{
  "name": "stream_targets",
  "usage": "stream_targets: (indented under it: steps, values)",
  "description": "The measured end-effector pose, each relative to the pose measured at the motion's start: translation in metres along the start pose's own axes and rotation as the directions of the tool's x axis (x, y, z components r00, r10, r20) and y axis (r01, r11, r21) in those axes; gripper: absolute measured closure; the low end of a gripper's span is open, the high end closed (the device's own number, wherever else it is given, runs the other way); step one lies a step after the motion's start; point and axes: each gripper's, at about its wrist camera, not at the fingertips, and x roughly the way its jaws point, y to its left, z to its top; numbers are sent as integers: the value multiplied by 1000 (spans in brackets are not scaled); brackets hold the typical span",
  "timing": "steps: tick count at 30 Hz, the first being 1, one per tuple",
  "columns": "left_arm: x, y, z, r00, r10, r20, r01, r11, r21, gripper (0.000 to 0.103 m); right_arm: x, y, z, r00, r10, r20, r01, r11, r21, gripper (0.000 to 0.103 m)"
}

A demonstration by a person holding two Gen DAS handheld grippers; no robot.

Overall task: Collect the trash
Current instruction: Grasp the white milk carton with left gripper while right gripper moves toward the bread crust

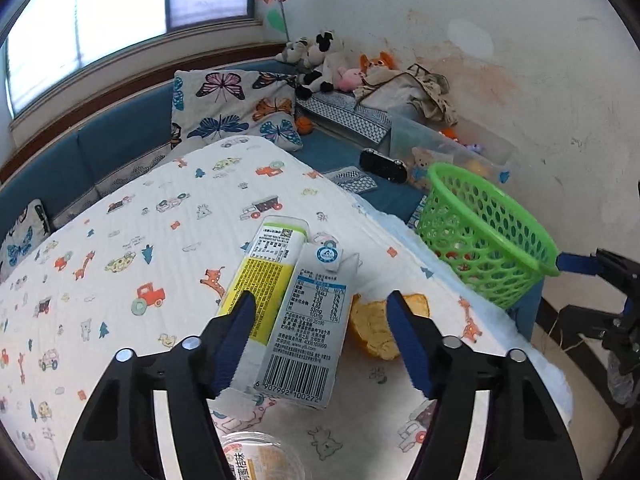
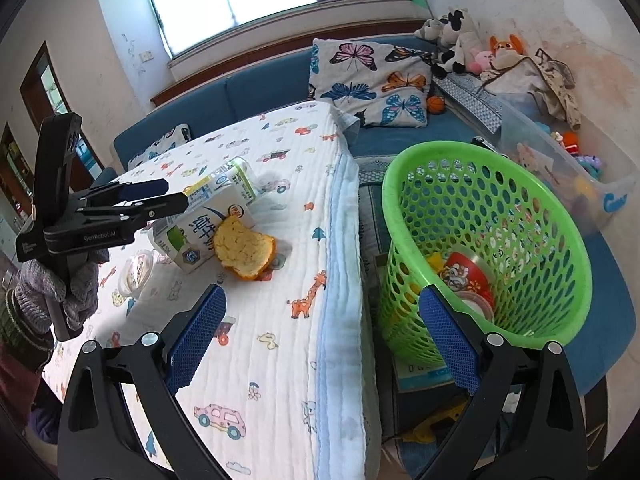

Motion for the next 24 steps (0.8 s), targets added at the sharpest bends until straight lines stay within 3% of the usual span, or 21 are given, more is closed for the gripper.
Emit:
stream_targets:
  steps: [3,11,15,24]
  values:
    - [6,-1,0,1000,-11,-13,11,1000,11,49,6,2,0,1000,6,-8,-6,1000,-2,7]
    - [19,3,0,999,-21,-32,22,1000,12,50,17,6,-1,999,13,-31,-14,1000,-9,7]
    - [26,3,-2,999,-23,-46,24,1000,18,58,21,5,0,999,12,-38,-13,1000,-9,7]
    - [33,-2,-3,998,-22,-67,24,999,33,59,31,12,1,998,22,-58,-24,999,-26,7]
